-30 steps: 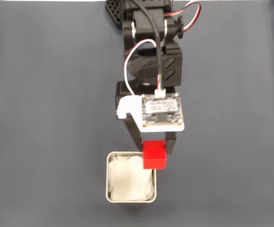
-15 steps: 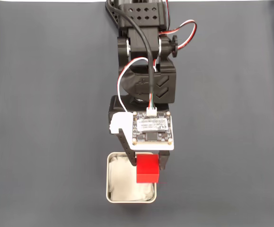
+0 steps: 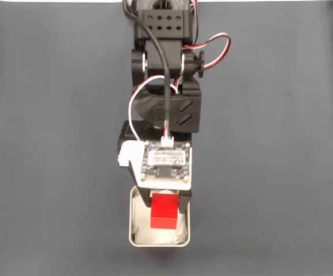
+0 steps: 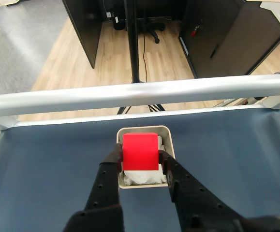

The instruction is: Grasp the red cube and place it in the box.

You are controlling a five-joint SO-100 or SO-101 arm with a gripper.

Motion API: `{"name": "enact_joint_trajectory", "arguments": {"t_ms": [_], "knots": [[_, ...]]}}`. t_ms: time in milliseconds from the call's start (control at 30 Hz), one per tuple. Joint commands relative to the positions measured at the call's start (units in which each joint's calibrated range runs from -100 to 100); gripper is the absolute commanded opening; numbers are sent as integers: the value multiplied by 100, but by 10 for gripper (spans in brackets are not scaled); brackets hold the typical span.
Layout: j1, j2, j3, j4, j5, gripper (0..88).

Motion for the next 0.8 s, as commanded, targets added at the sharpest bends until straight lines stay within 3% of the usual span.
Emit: {"name": "enact_joint_trajectory", "arguments": {"t_ms": [0, 767], "knots": [[70, -90, -290, -112, 34, 16], [148, -29, -53, -358, 171, 17]]}}
